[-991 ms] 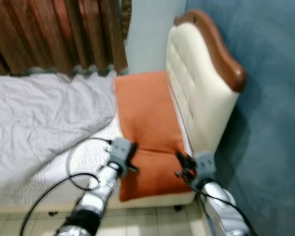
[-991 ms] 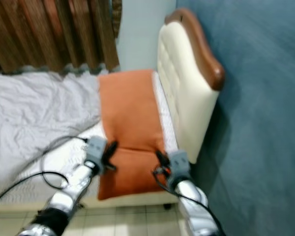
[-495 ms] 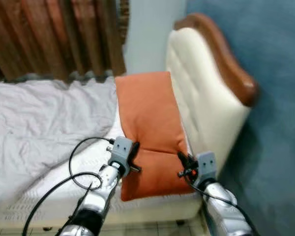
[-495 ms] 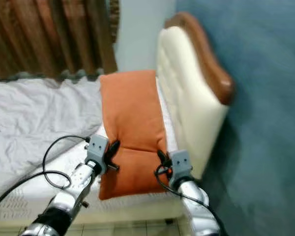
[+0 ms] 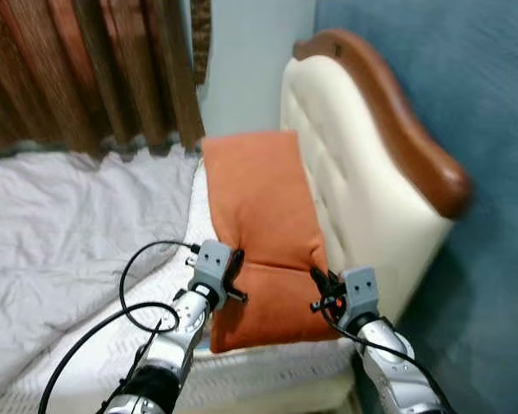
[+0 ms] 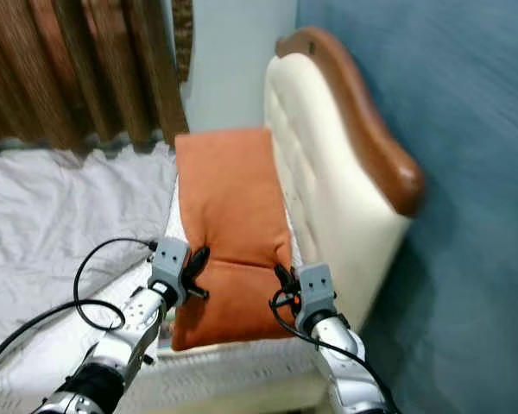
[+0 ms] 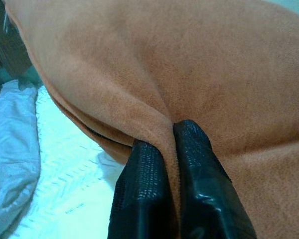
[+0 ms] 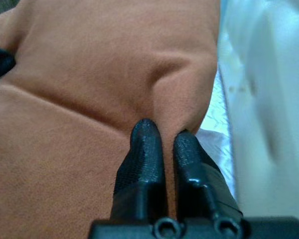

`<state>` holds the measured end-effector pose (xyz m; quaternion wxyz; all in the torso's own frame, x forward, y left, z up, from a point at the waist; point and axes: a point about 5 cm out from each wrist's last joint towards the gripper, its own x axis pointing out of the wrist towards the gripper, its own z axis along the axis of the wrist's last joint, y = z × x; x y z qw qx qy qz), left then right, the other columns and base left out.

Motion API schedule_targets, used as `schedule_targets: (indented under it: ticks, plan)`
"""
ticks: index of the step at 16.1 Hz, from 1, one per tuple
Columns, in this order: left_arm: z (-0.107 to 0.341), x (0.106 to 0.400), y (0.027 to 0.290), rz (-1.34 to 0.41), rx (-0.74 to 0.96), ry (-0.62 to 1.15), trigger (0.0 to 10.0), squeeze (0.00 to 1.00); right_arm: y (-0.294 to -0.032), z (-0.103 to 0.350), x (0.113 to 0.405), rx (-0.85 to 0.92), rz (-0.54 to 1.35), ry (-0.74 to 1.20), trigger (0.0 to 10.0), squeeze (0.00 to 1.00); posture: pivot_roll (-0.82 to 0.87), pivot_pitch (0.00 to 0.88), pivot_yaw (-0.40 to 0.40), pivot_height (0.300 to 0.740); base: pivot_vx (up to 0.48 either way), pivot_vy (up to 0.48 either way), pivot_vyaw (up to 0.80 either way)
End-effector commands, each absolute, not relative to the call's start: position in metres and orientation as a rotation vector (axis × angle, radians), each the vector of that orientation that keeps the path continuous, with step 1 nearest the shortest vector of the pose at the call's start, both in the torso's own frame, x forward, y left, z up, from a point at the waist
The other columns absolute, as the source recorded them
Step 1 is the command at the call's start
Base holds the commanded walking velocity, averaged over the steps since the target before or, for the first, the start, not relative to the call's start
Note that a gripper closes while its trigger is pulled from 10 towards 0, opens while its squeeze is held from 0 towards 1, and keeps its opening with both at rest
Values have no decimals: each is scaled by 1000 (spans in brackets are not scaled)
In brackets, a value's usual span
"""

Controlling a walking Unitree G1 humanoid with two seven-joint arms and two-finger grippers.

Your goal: Clean up the room

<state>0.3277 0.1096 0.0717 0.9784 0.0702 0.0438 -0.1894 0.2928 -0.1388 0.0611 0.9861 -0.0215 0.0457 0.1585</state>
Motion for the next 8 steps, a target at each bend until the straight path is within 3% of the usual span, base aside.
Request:
schedule_targets:
  ticks: [1,4,8]
  plan:
    - [81,335,147,-223,152,60,10000,0,-168,67,296,-61,195,72,10000,0,-78,0,9,740,480,0,0]
    - [80,335,144,-235,155,64,10000,0,-166,66,294,-56,200,74,10000,0,-80,0,12,740,480,0,0]
    - [80,335,140,-256,162,58,10000,0,-166,63,292,-52,200,80,10000,0,-86,0,17,740,0,0,0]
